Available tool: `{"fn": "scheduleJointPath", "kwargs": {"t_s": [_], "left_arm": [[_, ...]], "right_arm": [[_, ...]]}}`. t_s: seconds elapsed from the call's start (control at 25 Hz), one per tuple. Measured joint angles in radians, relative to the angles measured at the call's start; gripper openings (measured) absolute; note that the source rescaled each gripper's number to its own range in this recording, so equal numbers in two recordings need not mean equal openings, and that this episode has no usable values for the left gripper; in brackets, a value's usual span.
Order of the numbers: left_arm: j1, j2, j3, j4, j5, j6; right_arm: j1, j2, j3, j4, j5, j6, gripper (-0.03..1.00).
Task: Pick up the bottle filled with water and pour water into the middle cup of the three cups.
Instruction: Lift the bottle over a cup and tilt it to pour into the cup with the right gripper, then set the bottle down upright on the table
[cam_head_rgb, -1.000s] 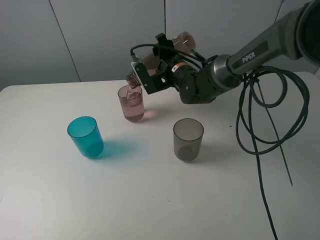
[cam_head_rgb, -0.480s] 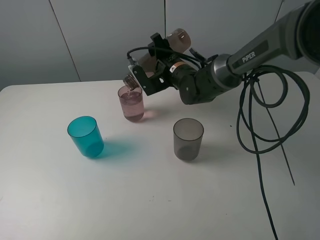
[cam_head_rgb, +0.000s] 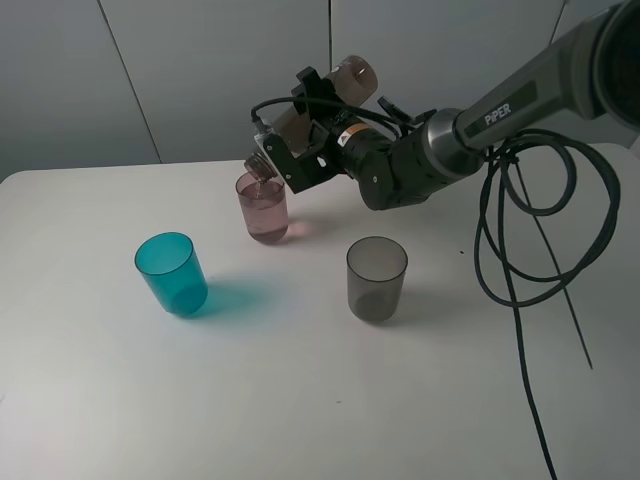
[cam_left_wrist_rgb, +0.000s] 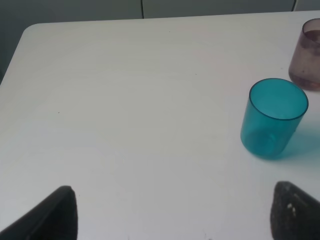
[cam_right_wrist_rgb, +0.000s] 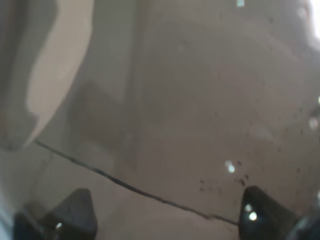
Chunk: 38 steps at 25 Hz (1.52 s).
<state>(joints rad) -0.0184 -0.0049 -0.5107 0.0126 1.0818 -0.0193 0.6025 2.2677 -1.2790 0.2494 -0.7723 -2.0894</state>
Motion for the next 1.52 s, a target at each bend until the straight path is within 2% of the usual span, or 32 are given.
{"fn": "scheduleJointPath", "kwargs": {"t_s": [0.24,0.32,0.76,0.96,1.24,1.4,1.52], "left_arm": [[0.000,0.000,0.000,0.000,0.000,0.000],[0.000,0.000,0.000,0.000,0.000,0.000],[0.000,0.000,0.000,0.000,0.000,0.000],[0.000,0.000,0.000,0.000,0.000,0.000],[0.000,0.000,0.000,0.000,0.000,0.000],[0.000,0.000,0.000,0.000,0.000,0.000],[0.000,0.000,0.000,0.000,0.000,0.000]], "right_arm": [[0.000,0.000,0.000,0.000,0.003,0.000,0.00],[0.000,-0.010,0.000,0.015,0.032,0.012,0.00],[0.000,-0.070,-0.001,0.085,0.089,0.379,0.00],[0.000,-0.145,0.032,0.112,0.127,0.594,0.00],[-0.018,-0.285,0.201,0.082,0.136,0.866,0.00],[-0.069,-0.380,0.307,-0.030,0.136,1.178,0.00],[-0.133,-0.434,0.379,-0.156,0.131,1.463,0.00]]}}
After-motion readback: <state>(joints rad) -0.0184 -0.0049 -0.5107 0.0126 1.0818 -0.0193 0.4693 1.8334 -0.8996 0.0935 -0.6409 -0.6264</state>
